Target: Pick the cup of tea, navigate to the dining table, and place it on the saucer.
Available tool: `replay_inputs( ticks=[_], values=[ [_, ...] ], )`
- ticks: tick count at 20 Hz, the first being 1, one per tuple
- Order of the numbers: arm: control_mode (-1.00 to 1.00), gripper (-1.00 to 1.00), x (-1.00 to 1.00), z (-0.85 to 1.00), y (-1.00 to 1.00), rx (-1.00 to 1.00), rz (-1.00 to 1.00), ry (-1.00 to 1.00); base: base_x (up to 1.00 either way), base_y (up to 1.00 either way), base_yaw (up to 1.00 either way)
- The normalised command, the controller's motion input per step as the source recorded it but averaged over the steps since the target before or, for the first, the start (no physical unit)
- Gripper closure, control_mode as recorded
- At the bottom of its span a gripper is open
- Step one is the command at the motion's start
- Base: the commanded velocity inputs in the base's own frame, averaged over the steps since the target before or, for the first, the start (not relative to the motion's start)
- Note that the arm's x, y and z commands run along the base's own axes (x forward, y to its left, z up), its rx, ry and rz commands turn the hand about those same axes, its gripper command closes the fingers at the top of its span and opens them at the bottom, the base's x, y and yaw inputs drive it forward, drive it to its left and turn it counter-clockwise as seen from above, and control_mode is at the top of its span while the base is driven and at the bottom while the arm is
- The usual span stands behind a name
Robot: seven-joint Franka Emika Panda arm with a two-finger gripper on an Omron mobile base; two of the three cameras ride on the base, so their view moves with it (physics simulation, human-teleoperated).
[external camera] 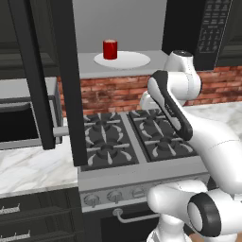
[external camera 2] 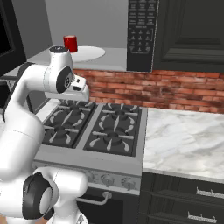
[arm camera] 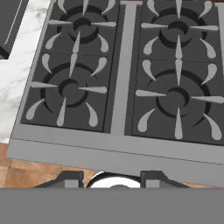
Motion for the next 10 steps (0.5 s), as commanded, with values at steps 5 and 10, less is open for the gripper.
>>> replay_inputs(
  ticks=[5, 10],
  values=[
    [-1.0, -1.0, -0.05, 0.0, 0.11, 0.0, 0.0, -0.03, 0.0, 0.0, 0.0],
    [-1.0, -1.0, -0.15, 0.29, 0.05, 0.07, 0.0, -0.23, 0.0, 0.0, 0.0]
  ],
)
